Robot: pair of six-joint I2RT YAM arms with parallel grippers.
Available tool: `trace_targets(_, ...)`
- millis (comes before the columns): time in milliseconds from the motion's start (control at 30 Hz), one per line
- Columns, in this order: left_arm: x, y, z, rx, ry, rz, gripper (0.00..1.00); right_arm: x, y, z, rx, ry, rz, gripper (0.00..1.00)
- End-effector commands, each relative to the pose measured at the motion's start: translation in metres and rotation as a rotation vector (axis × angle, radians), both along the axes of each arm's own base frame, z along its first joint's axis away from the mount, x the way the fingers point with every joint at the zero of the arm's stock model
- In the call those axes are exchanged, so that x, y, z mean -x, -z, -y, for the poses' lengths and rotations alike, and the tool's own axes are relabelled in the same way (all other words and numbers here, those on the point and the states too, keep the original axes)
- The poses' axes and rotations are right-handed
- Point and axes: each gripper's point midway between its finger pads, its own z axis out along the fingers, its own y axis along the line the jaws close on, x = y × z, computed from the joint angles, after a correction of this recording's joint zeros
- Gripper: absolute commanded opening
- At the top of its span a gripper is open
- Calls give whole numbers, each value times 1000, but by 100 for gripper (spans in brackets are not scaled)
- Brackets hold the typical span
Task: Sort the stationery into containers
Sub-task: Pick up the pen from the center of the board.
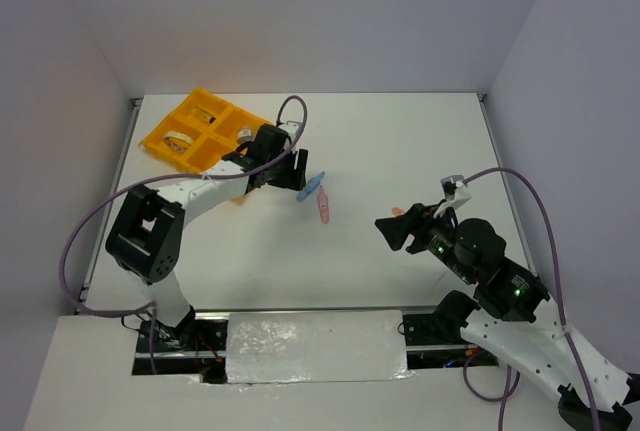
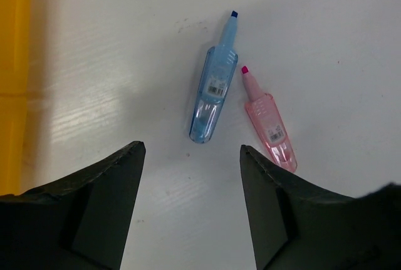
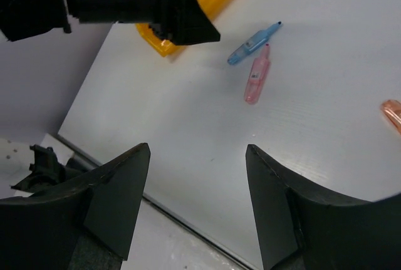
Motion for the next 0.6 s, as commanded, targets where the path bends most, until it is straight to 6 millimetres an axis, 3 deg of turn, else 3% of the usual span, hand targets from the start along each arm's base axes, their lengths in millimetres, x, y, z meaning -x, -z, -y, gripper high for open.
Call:
trace_targets(0,-28,-21,22,28,113,135,74,14,7,-9,-20,-85,-28,70)
trace_targets(133,-30,9,20,-26,122,76,74,15,15,-10,19,-104,-40,70)
trace_targets(567,-36,59,28,-83,119,4,75,8,34,-32,43,-176,-56,70)
